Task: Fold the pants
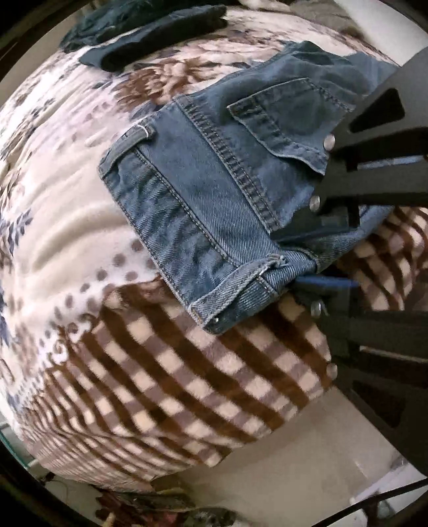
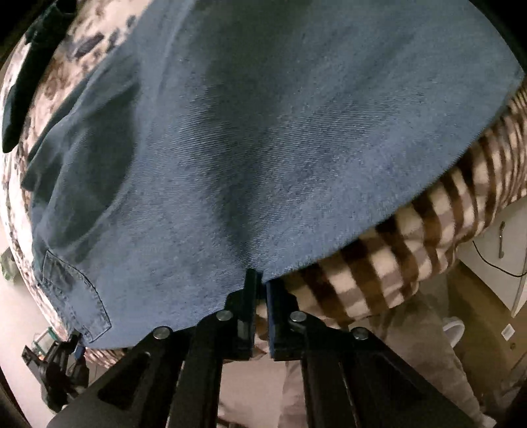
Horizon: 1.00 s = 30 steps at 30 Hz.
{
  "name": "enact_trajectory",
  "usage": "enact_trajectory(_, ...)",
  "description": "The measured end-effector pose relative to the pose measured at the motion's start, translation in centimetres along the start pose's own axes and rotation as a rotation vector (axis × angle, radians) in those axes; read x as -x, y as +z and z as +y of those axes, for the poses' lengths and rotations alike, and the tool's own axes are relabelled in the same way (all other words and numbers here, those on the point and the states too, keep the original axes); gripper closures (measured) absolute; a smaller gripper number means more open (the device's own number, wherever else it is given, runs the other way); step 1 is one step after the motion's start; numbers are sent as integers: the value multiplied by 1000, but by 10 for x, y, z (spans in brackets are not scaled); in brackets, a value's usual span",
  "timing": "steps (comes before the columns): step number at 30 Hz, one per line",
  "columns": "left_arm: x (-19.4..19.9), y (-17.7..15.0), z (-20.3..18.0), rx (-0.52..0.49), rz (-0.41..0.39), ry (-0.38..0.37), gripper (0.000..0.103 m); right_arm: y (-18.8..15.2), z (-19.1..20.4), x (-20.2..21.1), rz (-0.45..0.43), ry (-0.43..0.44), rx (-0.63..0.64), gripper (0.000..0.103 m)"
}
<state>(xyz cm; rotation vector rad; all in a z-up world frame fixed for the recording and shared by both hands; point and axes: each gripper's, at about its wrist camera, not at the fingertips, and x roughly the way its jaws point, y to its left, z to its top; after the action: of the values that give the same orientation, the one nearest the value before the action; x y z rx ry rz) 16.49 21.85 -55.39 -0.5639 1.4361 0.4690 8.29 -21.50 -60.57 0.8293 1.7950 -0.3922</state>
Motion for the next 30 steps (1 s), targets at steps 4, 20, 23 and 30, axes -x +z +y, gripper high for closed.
enact_trajectory(4,49,-20,-37,-173,-48,115,59,-3,18,28,29,-32,176,49)
enact_trajectory(20,-20,7,-194,-556,-120,230,7,118,263,20,115,66,798,39)
enact_trajectory(23,-31,16,-187,-525,-93,208,1,126,270,-21,262,54,797,39)
enact_trajectory(30,-30,22,-184,-518,-76,188,1,133,281,9,70,55,797,98)
